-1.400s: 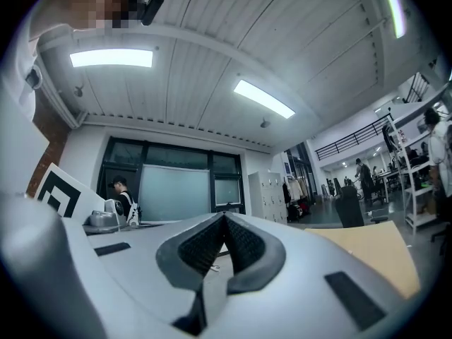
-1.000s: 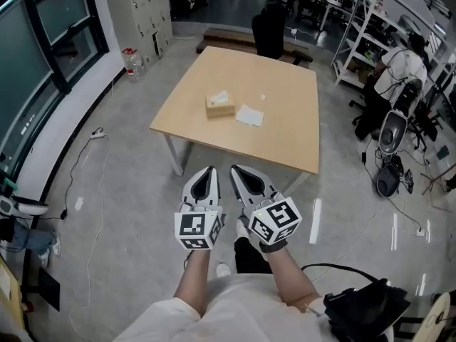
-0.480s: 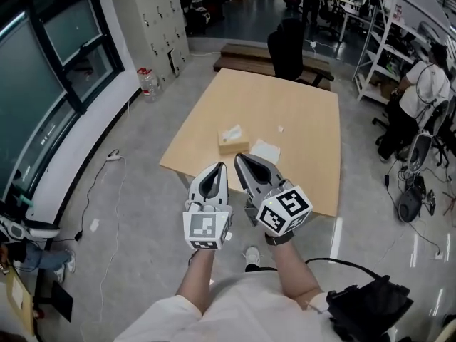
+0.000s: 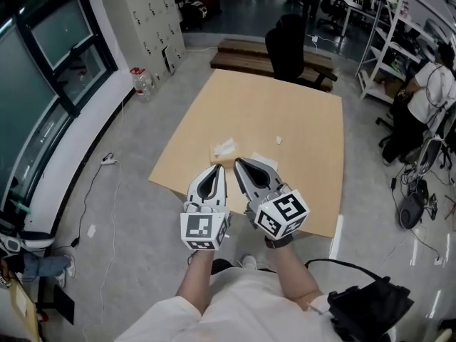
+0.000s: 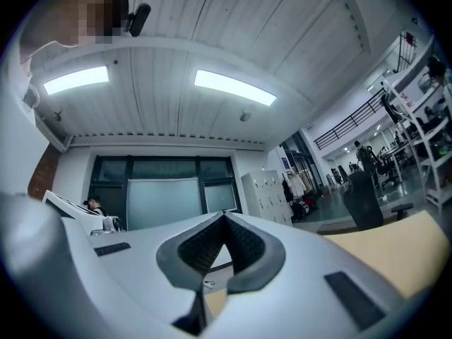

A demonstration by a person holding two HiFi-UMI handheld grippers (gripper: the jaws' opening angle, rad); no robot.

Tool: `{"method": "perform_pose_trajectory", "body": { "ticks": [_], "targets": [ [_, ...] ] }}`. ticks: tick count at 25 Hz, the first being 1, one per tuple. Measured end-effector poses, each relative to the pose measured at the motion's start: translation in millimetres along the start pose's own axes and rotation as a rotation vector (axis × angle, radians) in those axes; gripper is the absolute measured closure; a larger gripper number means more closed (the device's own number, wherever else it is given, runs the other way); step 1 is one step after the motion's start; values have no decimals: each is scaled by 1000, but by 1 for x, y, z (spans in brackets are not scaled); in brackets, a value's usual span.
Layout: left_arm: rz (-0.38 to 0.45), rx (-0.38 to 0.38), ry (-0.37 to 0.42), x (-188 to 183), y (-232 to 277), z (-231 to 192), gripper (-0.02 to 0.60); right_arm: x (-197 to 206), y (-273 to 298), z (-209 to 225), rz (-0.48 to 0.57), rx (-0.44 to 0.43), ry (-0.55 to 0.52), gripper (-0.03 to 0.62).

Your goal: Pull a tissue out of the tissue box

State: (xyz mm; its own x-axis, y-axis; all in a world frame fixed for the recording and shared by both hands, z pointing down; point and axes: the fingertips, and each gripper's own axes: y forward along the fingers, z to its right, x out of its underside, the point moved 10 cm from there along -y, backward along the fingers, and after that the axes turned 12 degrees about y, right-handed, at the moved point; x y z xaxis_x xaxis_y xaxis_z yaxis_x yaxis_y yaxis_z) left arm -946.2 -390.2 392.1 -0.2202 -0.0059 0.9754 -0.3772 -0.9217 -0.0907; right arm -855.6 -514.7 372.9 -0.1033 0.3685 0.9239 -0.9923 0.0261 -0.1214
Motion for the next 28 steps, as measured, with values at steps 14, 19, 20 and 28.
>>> {"method": "perform_pose_trajectory", "body": {
  "ticks": [14,19,20,28],
  "targets": [
    [-197,17,-89,124,109,-71,581,71,91,127,-185,216,38,599],
    [-270,62,-122,167,142,-84,581,103,121,167,-277,285,60,599],
    [-283,69,-130,175,148,-86,581,110,127,174,-298,293,64,599],
    [-363,108,-155,227,189,-100,581,163,167,219,-475,361,83,599]
  ]
}}
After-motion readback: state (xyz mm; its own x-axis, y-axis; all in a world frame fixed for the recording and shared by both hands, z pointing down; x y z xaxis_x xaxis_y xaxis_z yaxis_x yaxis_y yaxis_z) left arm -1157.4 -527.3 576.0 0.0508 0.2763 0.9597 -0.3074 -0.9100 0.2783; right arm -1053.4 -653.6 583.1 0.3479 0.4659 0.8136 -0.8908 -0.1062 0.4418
